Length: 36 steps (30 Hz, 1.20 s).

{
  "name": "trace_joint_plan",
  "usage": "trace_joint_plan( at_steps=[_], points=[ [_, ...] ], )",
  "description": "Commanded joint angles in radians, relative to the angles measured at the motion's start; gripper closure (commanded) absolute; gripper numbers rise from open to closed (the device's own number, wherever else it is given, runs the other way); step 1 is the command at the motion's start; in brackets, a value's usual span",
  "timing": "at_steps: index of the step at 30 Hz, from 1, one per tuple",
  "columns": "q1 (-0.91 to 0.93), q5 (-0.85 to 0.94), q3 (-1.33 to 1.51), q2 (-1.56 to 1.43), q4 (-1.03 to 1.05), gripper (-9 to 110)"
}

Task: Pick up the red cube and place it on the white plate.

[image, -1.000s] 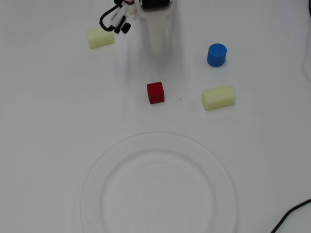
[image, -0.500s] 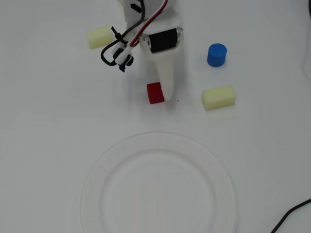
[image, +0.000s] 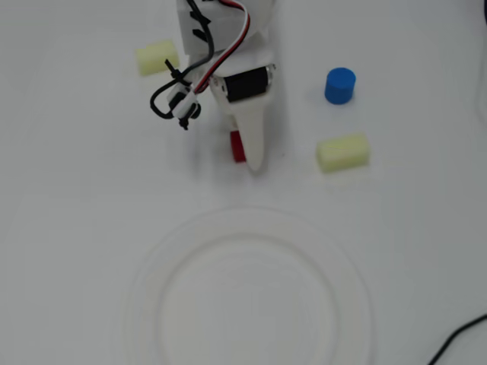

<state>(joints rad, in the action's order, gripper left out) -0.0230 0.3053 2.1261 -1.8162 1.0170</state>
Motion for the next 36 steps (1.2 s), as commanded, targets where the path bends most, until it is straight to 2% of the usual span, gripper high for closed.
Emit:
trace_joint_plan(
  at_steps=[1,6,13,21,26,31,36],
  points=[
    [-0.011,-0.006,-0.005,0.009,-0.029,77],
    [-0.006,-0.011,-0.023,0.066,-0.055,84],
    [0.038,0.017,-0.035,0.118,-0.087,85],
    [0.048,0.026,-0.040,0.103,-0.100,101],
    [0.054,-0.020,-0.035,-0.021,-0.143,101],
    [0.023,-0.066,-0.015,-0.163,-0.272,102],
    [-0.011,-0.097,-0.141,-0.078,-0.321,102]
  ],
)
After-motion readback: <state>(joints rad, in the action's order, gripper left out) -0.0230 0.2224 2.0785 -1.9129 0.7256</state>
